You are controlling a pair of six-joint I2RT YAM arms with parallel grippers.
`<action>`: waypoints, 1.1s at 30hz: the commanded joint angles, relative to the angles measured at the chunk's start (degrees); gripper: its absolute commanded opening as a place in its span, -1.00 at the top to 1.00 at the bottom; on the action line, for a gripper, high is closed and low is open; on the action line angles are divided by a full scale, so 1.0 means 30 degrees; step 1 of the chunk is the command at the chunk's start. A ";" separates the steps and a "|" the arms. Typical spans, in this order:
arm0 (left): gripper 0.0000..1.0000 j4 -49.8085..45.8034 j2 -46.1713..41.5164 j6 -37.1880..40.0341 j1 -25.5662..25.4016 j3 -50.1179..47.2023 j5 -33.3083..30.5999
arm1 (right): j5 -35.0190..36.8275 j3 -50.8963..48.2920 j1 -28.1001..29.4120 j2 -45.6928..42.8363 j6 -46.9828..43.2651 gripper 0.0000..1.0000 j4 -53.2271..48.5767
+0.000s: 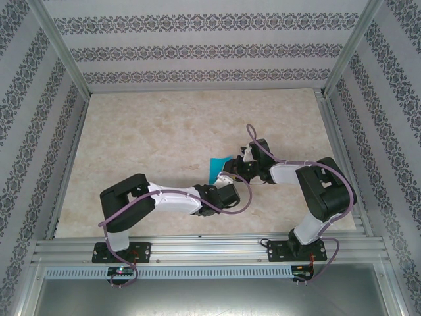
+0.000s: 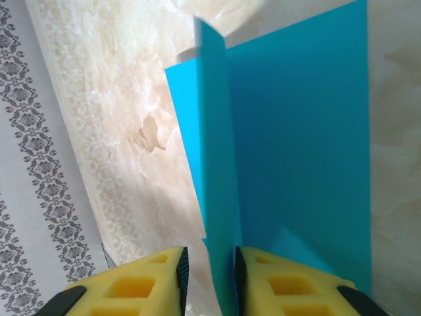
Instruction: Fold a paper plane with a square sheet of paper (pick it up from the middle)
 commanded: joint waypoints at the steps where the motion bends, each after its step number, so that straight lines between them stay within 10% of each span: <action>1: 0.84 0.1495 -0.1288 0.0941 0.0976 -0.0879 0.2674 | 0.0095 0.0426 -0.0382 -0.1881 -0.1142 0.32 -0.1222; 12: 0.85 0.5219 -0.2545 0.1031 0.4508 -0.3326 1.1443 | 0.2438 -0.0186 -0.0887 -0.6201 -0.4069 -0.04 -0.5764; 33: 0.85 1.1262 -0.3680 -0.4396 0.7751 -0.7499 1.5736 | 0.1742 -0.1063 0.1914 -0.3720 -0.2399 0.70 -0.1016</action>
